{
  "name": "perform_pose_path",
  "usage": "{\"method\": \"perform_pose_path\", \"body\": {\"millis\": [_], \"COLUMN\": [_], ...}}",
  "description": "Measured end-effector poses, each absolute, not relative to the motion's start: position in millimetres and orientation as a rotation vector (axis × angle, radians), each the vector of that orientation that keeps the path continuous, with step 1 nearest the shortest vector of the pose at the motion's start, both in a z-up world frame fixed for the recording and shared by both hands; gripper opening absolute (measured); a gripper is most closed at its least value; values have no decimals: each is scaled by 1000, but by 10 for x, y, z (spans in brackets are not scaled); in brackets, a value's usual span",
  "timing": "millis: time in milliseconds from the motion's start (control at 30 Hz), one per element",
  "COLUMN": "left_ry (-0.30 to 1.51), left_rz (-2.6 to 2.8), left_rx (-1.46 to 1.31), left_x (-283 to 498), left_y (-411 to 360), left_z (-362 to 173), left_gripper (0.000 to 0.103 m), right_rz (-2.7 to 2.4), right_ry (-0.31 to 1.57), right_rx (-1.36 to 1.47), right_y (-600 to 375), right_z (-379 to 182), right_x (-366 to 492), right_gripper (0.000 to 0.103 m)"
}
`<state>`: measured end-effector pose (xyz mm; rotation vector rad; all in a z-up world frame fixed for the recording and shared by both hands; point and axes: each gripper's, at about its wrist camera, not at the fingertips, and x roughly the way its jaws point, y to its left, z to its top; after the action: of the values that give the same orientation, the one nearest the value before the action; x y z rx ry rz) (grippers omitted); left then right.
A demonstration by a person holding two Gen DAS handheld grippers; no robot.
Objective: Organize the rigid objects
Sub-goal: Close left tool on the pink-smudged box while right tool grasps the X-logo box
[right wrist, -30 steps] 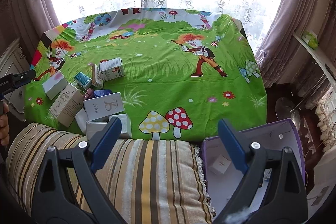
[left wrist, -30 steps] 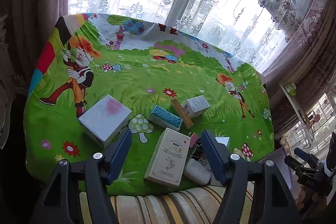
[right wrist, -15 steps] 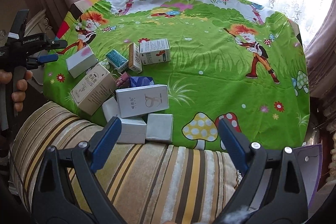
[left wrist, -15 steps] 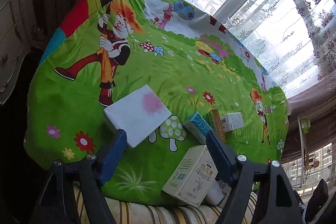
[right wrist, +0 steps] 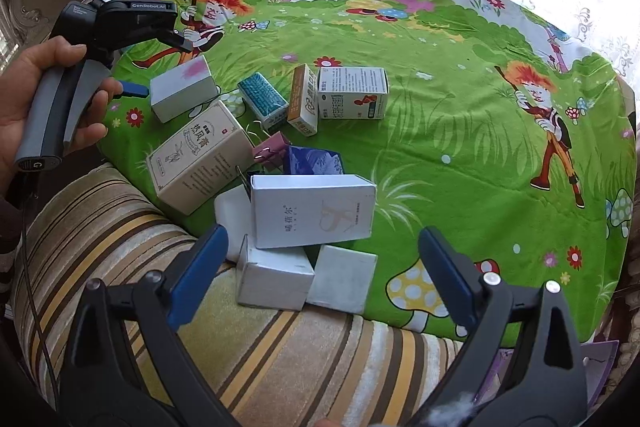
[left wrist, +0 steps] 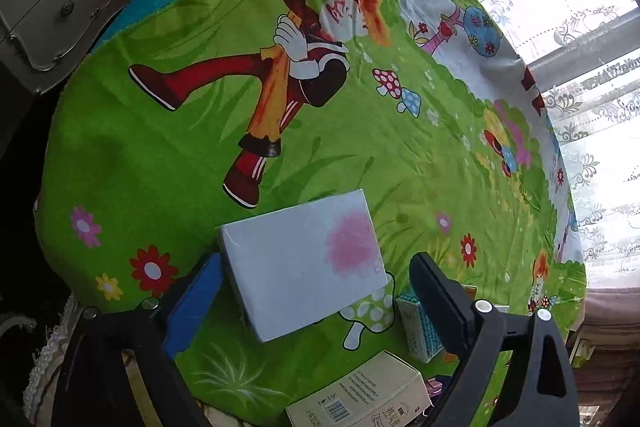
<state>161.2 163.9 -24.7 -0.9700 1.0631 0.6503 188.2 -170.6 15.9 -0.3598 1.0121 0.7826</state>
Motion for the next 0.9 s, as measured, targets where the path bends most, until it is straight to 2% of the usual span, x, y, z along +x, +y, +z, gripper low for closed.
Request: {"method": "perform_pose_path", "body": {"millis": [133, 367, 900], "left_ry": [1104, 1167, 1119], "left_rz": [709, 732, 620], "left_rx": [-956, -926, -760], "left_x": [1738, 1887, 1854], "left_y": [1679, 1693, 1384], "left_z": [-359, -618, -436], "left_gripper": [100, 100, 99], "right_rz": [806, 814, 832], "right_ry": [1022, 1041, 1094], "right_rx": [-383, -404, -368], "right_y": [-1606, -1519, -1405], "right_z": [86, -32, -263], "right_x": [1928, 2049, 2283], "right_gripper": [98, 98, 98]}}
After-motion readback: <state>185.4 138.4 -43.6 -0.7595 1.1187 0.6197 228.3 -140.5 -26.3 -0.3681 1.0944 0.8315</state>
